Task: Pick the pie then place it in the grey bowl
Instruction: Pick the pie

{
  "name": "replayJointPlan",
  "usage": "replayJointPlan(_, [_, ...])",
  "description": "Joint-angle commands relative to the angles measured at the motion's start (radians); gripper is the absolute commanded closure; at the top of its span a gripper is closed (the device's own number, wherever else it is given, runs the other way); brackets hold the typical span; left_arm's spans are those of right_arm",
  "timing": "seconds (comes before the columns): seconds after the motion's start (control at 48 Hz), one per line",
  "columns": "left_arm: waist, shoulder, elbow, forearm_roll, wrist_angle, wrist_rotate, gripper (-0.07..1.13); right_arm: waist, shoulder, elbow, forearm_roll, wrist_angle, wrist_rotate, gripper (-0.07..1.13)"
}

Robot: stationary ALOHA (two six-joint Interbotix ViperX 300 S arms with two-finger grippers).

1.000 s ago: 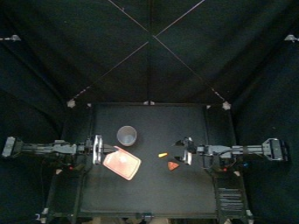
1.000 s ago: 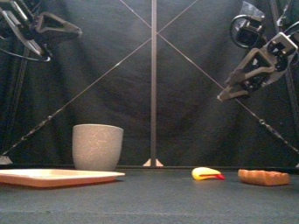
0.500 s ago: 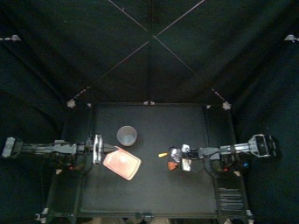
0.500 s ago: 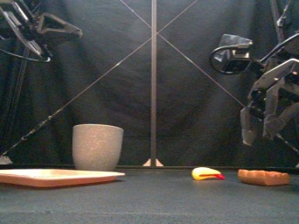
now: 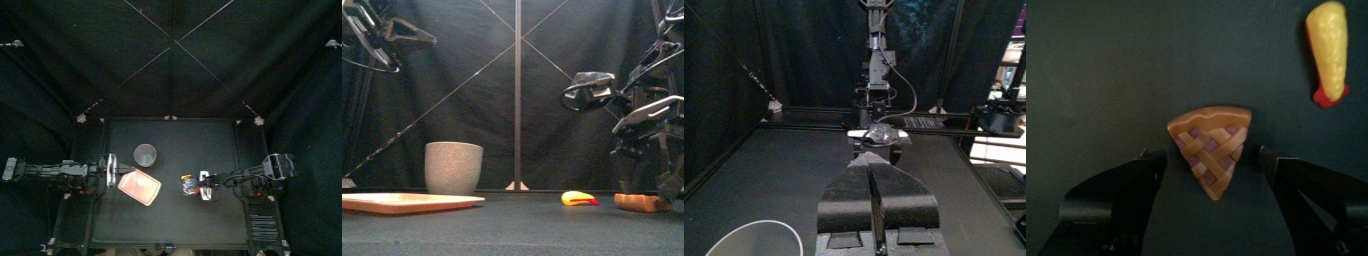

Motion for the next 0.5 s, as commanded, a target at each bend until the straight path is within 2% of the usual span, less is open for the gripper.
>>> replayJointPlan(0.021, [0.002, 0.005, -0.009, 0.0, -0.005, 0.002, 1.05, 0.005, 0.011, -0.034, 0.002, 0.021, -0.002, 0.01])
replayJointPlan(0.167, [0.003, 0.005, -0.009, 0.002, -0.005, 0.002, 1.05, 0.008, 0.026, -0.052, 0.003, 0.031, 0.0, 0.02])
replayJointPlan(0.271, [0.008, 0.005, -0.008, 0.0, -0.005, 0.002, 1.05, 0.009, 0.026, -0.054, 0.006, 0.031, 0.0, 0.07])
replayJointPlan(0.375, [0.011, 0.005, -0.002, 0.0, -0.005, 0.002, 1.05, 0.009, 0.026, -0.055, 0.006, 0.031, 0.0, 0.19])
replayJointPlan(0.5, [0.011, 0.005, 0.002, 0.0, -0.005, 0.002, 1.05, 0.009, 0.026, -0.057, 0.008, 0.031, 0.0, 0.39])
